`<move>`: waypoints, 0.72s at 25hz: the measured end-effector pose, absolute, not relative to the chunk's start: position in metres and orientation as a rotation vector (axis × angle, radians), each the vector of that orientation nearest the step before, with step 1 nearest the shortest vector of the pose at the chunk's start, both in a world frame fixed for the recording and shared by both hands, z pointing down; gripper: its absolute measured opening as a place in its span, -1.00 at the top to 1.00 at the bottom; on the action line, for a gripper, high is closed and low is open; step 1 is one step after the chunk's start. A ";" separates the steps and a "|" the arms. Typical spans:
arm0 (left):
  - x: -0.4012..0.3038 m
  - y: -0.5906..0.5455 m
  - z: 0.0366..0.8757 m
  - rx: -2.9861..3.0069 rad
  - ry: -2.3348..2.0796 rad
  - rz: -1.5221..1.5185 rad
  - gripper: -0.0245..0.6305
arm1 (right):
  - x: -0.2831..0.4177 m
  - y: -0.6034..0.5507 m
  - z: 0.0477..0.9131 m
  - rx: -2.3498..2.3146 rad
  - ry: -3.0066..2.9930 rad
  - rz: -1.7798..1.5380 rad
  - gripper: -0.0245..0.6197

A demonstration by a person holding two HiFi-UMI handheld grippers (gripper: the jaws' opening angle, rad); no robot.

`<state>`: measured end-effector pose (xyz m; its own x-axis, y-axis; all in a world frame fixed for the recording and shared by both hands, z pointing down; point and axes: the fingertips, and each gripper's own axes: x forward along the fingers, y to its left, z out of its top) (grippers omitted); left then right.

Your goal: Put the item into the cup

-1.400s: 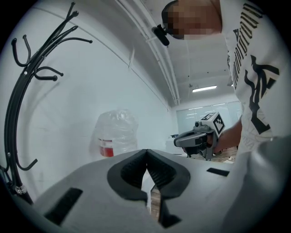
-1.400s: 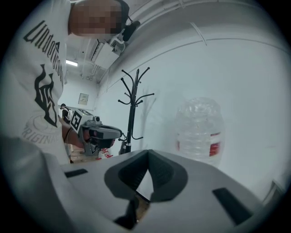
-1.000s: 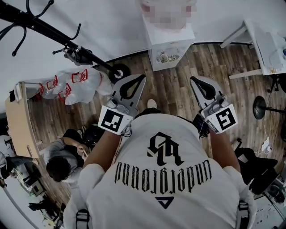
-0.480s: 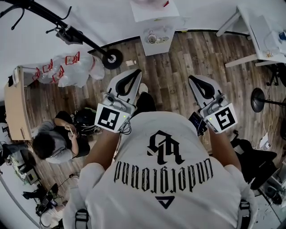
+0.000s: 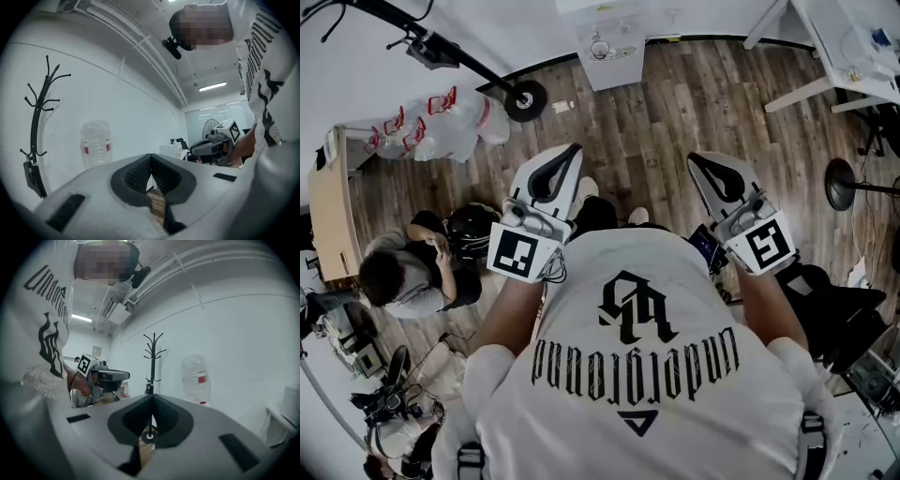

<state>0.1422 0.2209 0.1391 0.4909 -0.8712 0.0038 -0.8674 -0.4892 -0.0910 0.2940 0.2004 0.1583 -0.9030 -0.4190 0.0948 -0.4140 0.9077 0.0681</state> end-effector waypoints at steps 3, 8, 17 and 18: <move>0.150 0.236 0.135 -2.658 1.548 -0.073 0.90 | 0.302 0.216 0.154 0.679 -2.976 -0.073 0.91; 0.147 0.258 0.131 -2.653 1.529 -0.082 0.91 | 0.298 0.240 0.151 0.688 -2.959 -0.050 0.91; 0.107 0.300 0.128 -2.656 1.562 -0.093 0.90 | 0.262 0.275 0.147 0.692 -2.982 -0.102 0.91; 0.101 0.303 0.127 -2.649 1.563 -0.079 0.90 | 0.256 0.279 0.147 0.688 -2.983 -0.100 0.91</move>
<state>0.1012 0.3032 0.1273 0.4833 -0.8754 0.0112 -0.8721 -0.4825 -0.0814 0.2562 0.2785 0.1469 -0.8963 -0.4392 0.0616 -0.4341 0.8972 0.0808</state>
